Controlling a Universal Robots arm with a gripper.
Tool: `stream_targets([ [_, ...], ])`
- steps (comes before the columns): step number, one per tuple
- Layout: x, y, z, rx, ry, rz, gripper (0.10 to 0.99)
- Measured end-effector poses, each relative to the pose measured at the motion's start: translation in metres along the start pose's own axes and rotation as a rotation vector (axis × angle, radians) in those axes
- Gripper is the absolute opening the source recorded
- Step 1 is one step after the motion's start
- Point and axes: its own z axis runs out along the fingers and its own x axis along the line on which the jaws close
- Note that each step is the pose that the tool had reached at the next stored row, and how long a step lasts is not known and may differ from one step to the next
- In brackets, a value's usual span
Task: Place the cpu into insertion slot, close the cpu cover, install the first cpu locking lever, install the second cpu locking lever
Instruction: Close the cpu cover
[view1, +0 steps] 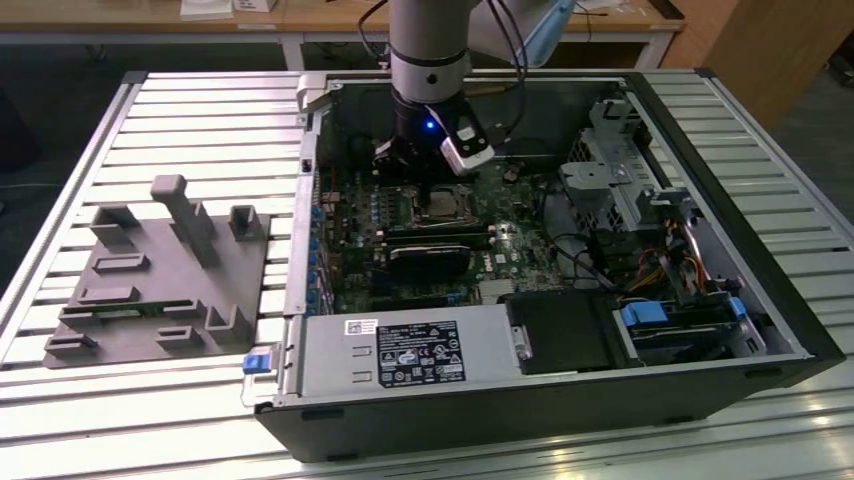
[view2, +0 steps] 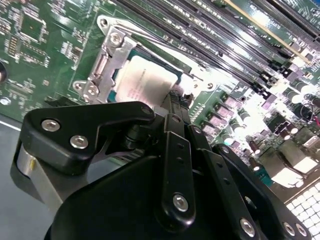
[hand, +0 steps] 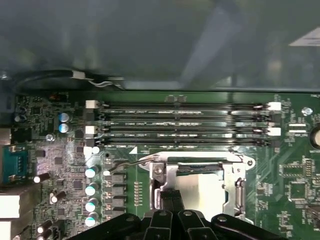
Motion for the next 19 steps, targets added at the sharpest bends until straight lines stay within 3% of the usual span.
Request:
stream_targets([
  [19,0.0060,-0.0001,0.0077,-0.002,0.0007,-0.058,0.106],
])
